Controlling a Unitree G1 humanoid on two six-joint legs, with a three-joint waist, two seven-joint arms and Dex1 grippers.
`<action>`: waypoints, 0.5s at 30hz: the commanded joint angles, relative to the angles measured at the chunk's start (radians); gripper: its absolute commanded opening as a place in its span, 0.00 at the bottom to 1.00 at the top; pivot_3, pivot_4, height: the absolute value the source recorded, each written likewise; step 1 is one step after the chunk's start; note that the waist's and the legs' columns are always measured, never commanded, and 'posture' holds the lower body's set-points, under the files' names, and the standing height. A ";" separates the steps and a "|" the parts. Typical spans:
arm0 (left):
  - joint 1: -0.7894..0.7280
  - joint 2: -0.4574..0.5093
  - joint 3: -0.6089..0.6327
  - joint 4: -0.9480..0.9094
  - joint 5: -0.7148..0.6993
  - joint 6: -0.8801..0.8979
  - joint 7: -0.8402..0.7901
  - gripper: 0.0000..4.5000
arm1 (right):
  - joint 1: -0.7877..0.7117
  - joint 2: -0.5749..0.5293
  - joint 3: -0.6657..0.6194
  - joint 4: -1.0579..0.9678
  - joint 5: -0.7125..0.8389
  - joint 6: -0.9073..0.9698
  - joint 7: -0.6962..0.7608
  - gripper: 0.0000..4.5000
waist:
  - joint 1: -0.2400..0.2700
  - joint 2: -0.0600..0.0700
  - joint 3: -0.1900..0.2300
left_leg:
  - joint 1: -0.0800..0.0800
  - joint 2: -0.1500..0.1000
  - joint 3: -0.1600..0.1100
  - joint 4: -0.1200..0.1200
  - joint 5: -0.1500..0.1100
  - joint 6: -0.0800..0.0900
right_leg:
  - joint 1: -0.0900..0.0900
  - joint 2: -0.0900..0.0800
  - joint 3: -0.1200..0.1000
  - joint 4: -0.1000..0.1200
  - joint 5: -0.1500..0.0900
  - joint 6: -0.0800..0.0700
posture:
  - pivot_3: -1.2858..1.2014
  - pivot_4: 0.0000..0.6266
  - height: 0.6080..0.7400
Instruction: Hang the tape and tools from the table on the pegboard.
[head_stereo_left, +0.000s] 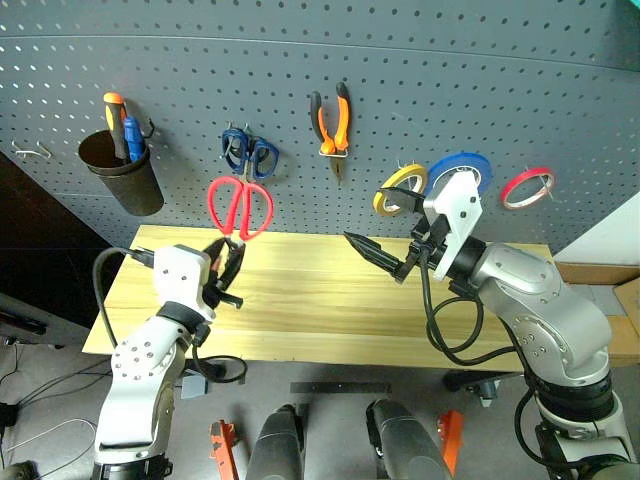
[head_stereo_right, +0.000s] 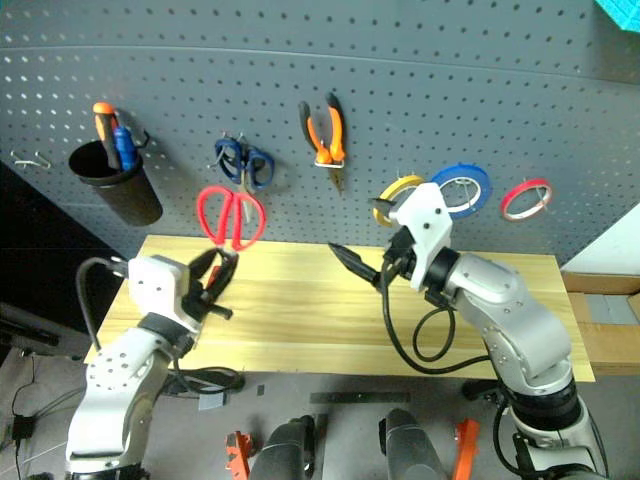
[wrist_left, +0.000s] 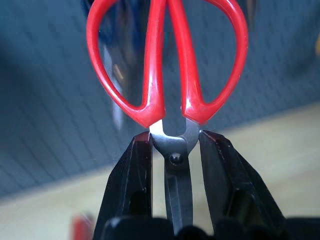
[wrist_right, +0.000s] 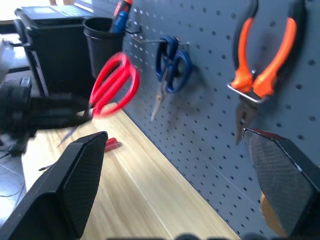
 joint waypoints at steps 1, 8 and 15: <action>-0.048 0.020 0.028 -0.051 0.005 -0.053 0.010 0.23 | -0.022 -0.011 -0.013 0.001 -0.009 -0.044 0.021 1.00 | 0.000 0.000 0.000 | 0.000 0.000 0.000 0.000 0.000 0.000 | 0.000 0.000 0.000 0.000 0.000 0.000 | 0.48 0.36 1.00; -0.162 0.057 -0.005 0.052 0.040 -0.053 -0.003 0.23 | -0.042 -0.001 0.003 0.037 -0.024 -0.059 0.025 1.00 | 0.000 0.000 0.000 | 0.000 0.000 0.000 0.000 0.000 0.000 | 0.000 0.000 -0.001 0.000 0.000 0.000 | 0.48 0.35 1.00; -0.249 0.079 -0.047 0.197 0.098 -0.062 -0.006 0.23 | -0.050 0.004 0.015 0.041 -0.035 -0.056 0.034 1.00 | 0.000 0.000 0.000 | 0.000 0.000 0.000 0.000 0.000 0.000 | 0.000 0.000 -0.001 0.000 0.000 0.000 | 0.48 0.36 1.00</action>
